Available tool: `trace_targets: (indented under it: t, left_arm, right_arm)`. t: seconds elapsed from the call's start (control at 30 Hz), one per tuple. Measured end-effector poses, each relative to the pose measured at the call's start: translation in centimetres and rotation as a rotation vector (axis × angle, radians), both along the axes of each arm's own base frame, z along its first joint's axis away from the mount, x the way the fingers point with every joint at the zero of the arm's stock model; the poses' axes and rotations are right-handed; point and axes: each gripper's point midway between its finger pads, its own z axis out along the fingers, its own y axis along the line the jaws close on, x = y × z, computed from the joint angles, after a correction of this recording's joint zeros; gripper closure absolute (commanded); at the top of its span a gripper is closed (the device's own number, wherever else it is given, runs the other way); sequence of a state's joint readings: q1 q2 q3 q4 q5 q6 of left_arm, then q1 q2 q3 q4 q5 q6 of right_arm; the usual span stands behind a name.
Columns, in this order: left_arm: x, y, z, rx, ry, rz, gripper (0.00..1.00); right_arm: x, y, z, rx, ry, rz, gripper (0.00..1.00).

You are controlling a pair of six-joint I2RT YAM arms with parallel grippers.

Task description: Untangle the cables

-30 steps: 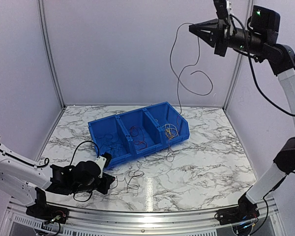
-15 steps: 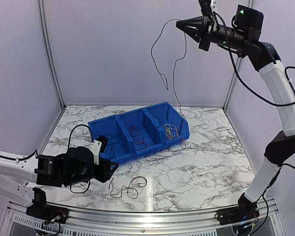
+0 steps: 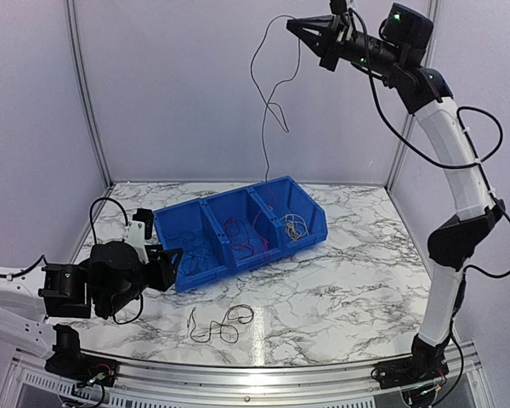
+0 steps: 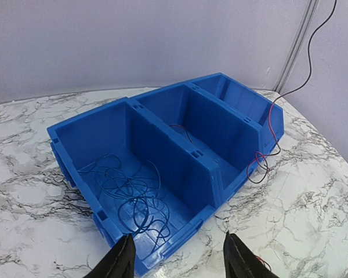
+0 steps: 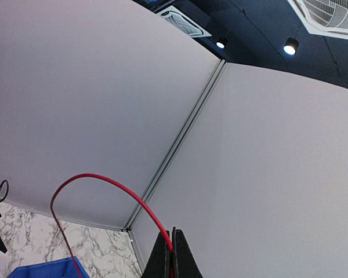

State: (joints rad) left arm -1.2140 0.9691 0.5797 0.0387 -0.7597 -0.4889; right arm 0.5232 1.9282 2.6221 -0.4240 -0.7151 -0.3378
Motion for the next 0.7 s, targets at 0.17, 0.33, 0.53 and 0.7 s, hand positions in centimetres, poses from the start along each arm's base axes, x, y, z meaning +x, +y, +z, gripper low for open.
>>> trace_targets:
  t: [0.17,0.33,0.53,0.7]
  left_arm:
    - [0.3,1.6,-0.4,0.004,-0.017,0.050,0.45]
    - [0.4,2.5,-1.9,0.021,-0.011,0.066,0.45]
    - [0.5,3.0,-2.9,0.028,-0.005,0.076,0.44]
    - [0.5,3.0,-3.2,0.014,-0.002,0.073,0.44]
  right_arm:
    - [0.8,-0.1,2.3,0.087,-0.078,-0.030,1.00]
    - [2.2,0.5,2.7,0.133,-0.123,-0.070,1.00]
    - [4.7,4.3,-1.5,0.078,-0.087,-0.087,1.00]
    - [7.4,7.0,-6.7,-0.003,-0.007,-0.104,1.00]
